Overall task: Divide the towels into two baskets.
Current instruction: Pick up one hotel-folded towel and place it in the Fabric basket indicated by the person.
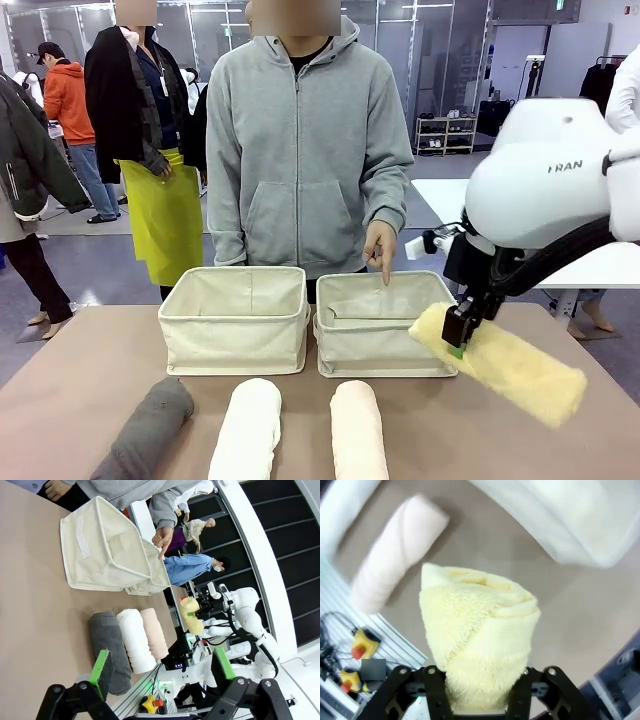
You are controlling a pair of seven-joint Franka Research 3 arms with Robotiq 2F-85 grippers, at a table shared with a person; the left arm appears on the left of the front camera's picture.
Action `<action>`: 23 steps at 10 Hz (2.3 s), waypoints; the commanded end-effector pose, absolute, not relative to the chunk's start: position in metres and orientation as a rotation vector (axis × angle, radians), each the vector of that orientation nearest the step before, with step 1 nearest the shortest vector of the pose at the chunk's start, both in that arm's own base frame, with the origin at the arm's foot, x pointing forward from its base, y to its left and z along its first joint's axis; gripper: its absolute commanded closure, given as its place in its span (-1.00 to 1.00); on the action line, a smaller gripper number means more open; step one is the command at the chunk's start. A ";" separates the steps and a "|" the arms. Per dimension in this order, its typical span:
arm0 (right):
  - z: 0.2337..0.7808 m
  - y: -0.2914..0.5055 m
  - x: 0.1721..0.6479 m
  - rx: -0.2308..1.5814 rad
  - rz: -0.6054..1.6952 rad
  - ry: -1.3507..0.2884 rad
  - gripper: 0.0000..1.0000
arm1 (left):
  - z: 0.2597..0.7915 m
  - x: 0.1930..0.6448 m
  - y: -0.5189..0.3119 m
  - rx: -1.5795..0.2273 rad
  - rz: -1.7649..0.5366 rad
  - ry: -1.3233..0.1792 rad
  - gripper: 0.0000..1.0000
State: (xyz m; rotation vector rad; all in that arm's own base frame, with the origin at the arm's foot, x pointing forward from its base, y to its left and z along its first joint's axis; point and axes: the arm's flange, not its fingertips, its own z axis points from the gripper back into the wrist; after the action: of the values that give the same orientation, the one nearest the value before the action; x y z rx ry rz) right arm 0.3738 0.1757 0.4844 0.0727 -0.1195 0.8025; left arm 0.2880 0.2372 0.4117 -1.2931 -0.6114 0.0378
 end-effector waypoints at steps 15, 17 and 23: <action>0.490 0.279 0.507 -0.024 1.639 -0.202 0.26 | 0.413 0.285 0.238 -1.304 0.035 -0.625 -1.00; 0.477 0.291 0.562 -0.067 1.705 -0.246 0.26 | 0.413 0.285 0.238 -1.304 0.035 -0.625 -1.00; 0.441 0.305 0.636 -0.052 1.775 -0.221 0.26 | 0.413 0.285 0.238 -1.304 0.035 -0.625 -1.00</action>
State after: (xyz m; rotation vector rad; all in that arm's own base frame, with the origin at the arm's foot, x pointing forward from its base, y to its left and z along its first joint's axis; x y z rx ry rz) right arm 0.6263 0.3022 0.4344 -0.0520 -0.2371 1.7410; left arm 0.2881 0.2371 0.4114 -1.2931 -0.6102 0.0382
